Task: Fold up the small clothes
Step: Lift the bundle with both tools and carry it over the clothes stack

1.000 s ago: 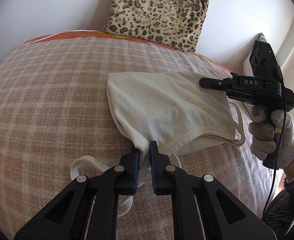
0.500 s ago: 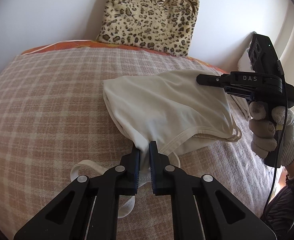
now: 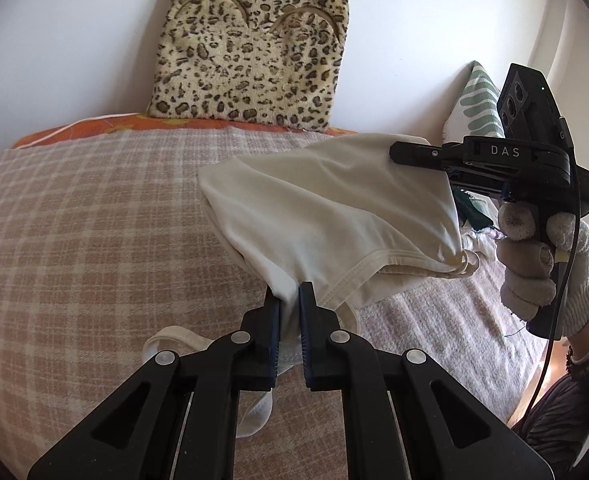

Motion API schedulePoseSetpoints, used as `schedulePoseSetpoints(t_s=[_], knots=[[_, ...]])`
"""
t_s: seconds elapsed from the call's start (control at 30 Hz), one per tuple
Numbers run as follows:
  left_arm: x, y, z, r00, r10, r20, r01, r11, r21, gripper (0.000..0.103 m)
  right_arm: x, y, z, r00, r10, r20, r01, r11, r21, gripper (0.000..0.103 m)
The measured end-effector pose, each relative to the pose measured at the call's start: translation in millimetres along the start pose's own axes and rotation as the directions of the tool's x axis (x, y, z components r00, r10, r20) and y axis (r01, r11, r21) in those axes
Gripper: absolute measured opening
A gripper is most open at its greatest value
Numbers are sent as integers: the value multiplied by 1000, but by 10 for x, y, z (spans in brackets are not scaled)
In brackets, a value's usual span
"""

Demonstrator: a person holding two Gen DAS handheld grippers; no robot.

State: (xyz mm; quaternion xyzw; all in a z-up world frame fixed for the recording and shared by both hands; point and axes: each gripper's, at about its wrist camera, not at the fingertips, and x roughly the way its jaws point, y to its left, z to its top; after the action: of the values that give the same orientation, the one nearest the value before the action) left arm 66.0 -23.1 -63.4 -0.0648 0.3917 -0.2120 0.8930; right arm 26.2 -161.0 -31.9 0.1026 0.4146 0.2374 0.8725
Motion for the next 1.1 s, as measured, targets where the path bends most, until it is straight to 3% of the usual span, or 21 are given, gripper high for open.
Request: schedulePoseSetpoints(t_s=[0.57,1.1], knots=[[289,-959,280,992,-115,54,106,984,145,7,-1116,-698,267,984,-79,157,68,995,70,9],[888,-2080,771,965,-250,73,226,944,239,7,-2069,-1592,529,951,-199,237,172,977,129,9]])
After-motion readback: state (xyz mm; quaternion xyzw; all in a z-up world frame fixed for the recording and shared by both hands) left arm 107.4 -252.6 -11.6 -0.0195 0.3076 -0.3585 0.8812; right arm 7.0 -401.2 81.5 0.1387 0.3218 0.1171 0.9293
